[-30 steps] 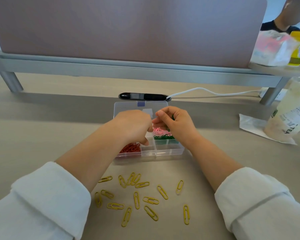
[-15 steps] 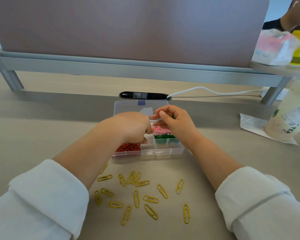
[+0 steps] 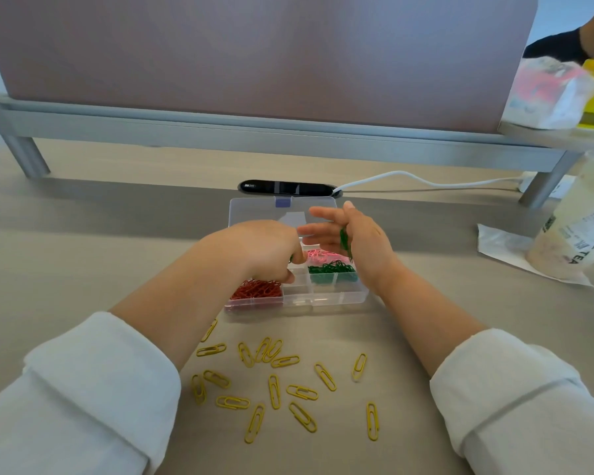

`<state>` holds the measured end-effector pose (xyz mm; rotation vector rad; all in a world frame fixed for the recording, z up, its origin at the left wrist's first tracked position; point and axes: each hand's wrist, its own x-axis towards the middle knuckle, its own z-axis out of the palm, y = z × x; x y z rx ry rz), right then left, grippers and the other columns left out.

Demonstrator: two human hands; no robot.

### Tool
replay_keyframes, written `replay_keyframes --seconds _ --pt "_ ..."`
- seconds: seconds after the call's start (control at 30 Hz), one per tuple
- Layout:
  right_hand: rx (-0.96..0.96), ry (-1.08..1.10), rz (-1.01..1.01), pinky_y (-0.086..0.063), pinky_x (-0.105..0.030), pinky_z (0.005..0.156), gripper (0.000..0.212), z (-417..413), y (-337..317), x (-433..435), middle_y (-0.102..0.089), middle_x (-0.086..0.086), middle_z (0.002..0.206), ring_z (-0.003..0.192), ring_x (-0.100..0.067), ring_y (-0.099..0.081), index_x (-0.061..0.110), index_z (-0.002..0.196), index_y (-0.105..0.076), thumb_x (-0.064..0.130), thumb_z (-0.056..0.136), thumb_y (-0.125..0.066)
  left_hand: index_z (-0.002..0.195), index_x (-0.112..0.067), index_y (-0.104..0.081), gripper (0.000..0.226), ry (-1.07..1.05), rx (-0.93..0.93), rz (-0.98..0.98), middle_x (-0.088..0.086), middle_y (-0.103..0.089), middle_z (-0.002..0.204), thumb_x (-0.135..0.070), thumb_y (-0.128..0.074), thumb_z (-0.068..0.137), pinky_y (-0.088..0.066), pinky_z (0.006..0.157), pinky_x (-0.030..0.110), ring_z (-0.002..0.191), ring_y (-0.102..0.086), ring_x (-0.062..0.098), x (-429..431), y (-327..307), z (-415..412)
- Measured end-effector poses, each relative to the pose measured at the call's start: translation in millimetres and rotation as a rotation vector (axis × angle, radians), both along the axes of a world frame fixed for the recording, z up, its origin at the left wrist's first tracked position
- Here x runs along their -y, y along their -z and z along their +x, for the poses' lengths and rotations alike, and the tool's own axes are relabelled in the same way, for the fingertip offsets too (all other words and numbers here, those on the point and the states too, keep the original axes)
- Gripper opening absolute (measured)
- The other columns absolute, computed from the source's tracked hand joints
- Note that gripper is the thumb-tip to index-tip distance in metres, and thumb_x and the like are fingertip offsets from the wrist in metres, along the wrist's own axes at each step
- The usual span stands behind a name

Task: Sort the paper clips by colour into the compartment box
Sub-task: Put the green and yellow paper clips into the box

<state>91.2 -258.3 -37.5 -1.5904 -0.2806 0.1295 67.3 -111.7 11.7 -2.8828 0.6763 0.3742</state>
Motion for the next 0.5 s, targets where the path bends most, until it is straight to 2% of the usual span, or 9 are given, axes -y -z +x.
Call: replay_keyframes --seconds 0.03,0.1,0.17,0.3,0.4,0.5 --pt "0.005 0.003 -0.002 -0.05 -0.029 0.086 0.048 -0.4 0.1 0.4 -0.071 -0.003 0.092 0.087 -0.016 -0.068 0.012 0.126 -0.052 0.029 0.103 -0.014 0.134 -0.025 -0.046 0.042 -0.001 -0.001 0.003 0.002 -0.058 0.112 -0.031 -0.051 0.093 -0.036 0.075 0.027 0.087 -0.043 0.015 -0.1 0.3 0.1" --pt "0.024 0.019 -0.011 -0.051 -0.026 0.086 0.043 -1.6 -0.3 0.4 -0.071 -0.002 0.093 0.089 -0.015 -0.068 0.016 0.136 -0.042 0.026 0.103 -0.017 0.132 -0.024 -0.048 0.041 -0.002 -0.002 0.007 0.002 -0.058 0.114 -0.031 -0.051 0.093 -0.038 0.076 0.028 0.087 -0.044 0.017 -0.3 1.0 0.6" --pt "0.032 0.036 0.0 -0.052 -0.02 0.08 0.041 -2.1 -0.5 -0.1 -0.071 -0.003 0.092 0.083 -0.01 -0.069 0.018 0.14 -0.035 0.016 0.101 -0.021 0.13 -0.023 -0.051 0.039 0.0 0.003 0.012 0.003 -0.059 0.113 -0.031 -0.051 0.092 -0.039 0.076 0.029 0.085 -0.043 0.017 -0.4 1.3 1.1" --pt "0.033 0.032 0.011 -0.052 -0.018 0.078 0.05 -2.1 -2.5 0.3 -0.068 -0.004 0.098 0.079 -0.008 -0.068 0.015 0.141 -0.033 0.0 0.094 -0.024 0.13 -0.022 -0.052 0.039 -0.003 0.003 0.011 0.003 -0.06 0.117 -0.031 -0.052 0.092 -0.041 0.079 0.03 0.094 -0.05 0.019 -0.4 1.3 0.4" --pt "0.041 0.007 -0.013 -0.052 -0.017 0.077 0.048 -2.3 -2.7 1.2 -0.067 -0.004 0.104 0.087 -0.012 -0.067 0.012 0.14 -0.036 0.002 0.095 -0.022 0.131 -0.022 -0.05 0.04 -0.011 -0.002 0.002 0.002 -0.058 0.122 -0.031 -0.052 0.092 -0.041 0.083 0.03 0.107 -0.053 0.021 0.1 0.8 0.3" --pt "0.056 0.008 -0.012 -0.051 -0.022 0.083 0.046 -1.6 -0.2 0.7 -0.068 -0.006 0.101 0.09 -0.014 -0.067 0.013 0.141 -0.034 0.008 0.099 -0.018 0.132 -0.024 -0.049 0.04 -0.012 -0.002 0.003 0.002 -0.058 0.122 -0.031 -0.052 0.092 -0.041 0.081 0.03 0.104 -0.052 0.02 0.1 0.4 0.6"
